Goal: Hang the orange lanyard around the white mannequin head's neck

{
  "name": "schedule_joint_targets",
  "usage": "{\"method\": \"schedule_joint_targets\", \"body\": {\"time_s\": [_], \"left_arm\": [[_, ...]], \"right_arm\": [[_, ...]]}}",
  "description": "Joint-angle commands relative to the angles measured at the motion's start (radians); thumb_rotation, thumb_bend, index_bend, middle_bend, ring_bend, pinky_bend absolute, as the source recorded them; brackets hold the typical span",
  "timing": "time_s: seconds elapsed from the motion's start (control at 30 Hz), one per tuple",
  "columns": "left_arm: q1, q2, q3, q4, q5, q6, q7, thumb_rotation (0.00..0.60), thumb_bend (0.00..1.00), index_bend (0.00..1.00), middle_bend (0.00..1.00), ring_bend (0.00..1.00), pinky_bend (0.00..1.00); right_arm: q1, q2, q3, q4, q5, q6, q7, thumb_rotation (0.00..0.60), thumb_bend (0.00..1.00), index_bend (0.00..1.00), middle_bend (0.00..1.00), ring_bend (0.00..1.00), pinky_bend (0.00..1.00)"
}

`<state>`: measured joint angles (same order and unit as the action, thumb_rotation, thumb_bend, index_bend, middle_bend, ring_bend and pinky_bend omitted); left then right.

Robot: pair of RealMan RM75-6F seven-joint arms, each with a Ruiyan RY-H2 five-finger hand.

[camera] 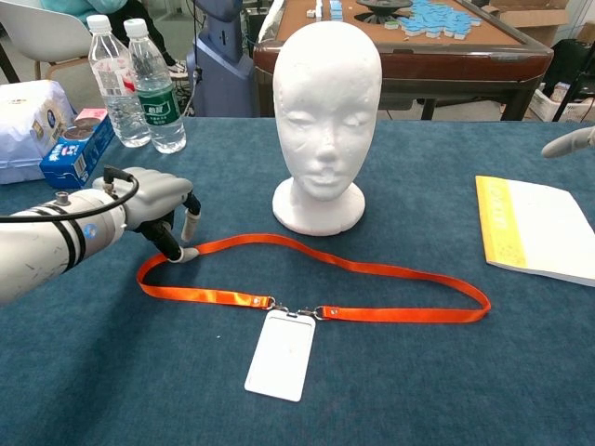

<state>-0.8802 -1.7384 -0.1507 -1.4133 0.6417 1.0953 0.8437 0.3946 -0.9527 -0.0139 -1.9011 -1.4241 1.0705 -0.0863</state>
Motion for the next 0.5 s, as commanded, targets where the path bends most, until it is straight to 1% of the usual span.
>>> {"method": "schedule_joint_targets", "body": {"time_s": [0.03,0.2,0.43,0.5], "left_arm": [[0.0,-0.011,-0.007,0.022,-0.011,-0.009,-0.003,0.497,0.27,0.48,0.96,0.95,0.96],[0.001,-0.024,-0.015,0.051,-0.019,-0.019,-0.012,0.522,0.27,0.5,0.96,0.95,0.96],[0.004,-0.021,-0.02,0.047,-0.036,-0.029,-0.008,0.52,0.27,0.52,0.96,0.95,0.96],[0.005,-0.019,-0.023,0.044,-0.039,-0.033,-0.013,0.511,0.27,0.53,0.96,0.95,0.96]], "right_arm": [[-0.003,0.0,0.0,0.002,0.001,0.001,0.001,0.6,0.26,0.12,0.72,0.63,0.84],[-0.007,0.0,0.001,0.004,-0.001,0.0,0.001,0.6,0.26,0.12,0.72,0.63,0.84],[-0.01,-0.001,0.003,0.004,-0.001,-0.001,-0.001,0.6,0.26,0.12,0.72,0.63,0.84],[-0.011,-0.001,0.004,0.003,-0.001,-0.002,-0.002,0.6,0.26,0.12,0.72,0.63,0.84]]}}
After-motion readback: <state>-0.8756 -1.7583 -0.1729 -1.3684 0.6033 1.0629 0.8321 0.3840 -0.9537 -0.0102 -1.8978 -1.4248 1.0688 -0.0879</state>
